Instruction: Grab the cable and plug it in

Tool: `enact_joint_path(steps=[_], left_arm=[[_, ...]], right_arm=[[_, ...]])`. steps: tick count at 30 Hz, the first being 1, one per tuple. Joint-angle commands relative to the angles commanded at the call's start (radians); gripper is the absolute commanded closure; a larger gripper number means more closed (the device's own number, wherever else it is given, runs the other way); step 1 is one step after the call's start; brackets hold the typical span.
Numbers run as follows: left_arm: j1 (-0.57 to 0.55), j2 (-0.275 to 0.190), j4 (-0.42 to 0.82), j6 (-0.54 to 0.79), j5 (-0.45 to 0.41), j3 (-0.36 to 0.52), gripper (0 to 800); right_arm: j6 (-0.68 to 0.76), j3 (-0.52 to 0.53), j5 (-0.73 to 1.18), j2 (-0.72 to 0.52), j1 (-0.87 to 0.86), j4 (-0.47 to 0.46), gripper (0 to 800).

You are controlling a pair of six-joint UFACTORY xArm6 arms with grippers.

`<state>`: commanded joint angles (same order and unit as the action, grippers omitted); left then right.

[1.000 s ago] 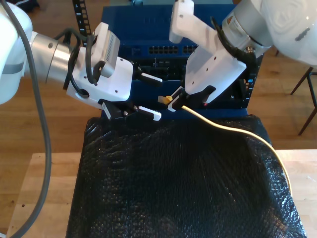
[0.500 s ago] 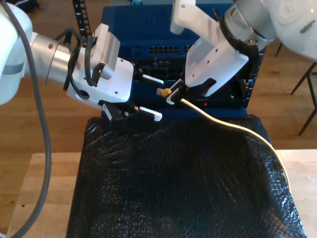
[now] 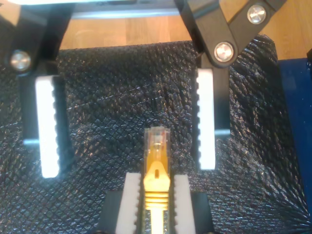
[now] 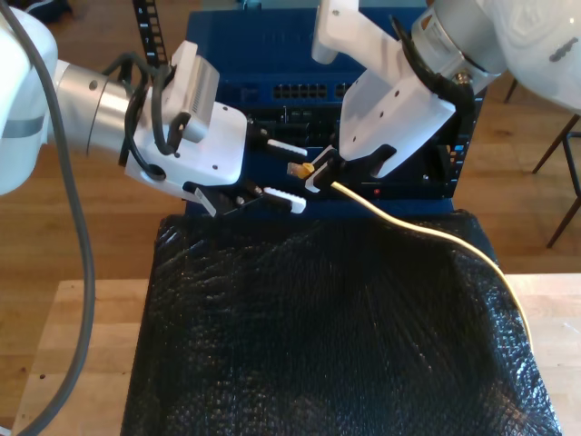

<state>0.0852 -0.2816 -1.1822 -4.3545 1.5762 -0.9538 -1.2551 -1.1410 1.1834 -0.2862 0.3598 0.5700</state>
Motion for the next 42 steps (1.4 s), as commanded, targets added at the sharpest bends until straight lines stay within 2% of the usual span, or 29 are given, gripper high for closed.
enact_joint_path(steps=[18, 24, 27, 42], left_arm=[[0.003, 0.002, 0.003, 0.002, -0.002, -0.002, 275], [0.008, 0.002, 0.003, 0.003, -0.008, -0.003, 320], [0.048, 0.009, 0.002, 0.012, -0.011, -0.002, 345], [0.055, 0.017, -0.002, 0.018, -0.002, 0.006, 354]], right_arm=[[-0.002, 0.002, 0.0, -0.005, -0.003, 0.0, 793], [-0.006, 0.003, 0.0, -0.006, -0.005, 0.0, 793], [-0.009, 0.003, 0.0, -0.006, -0.009, 0.0, 793], [-0.012, 0.003, 0.003, -0.006, -0.011, 0.009, 793]])
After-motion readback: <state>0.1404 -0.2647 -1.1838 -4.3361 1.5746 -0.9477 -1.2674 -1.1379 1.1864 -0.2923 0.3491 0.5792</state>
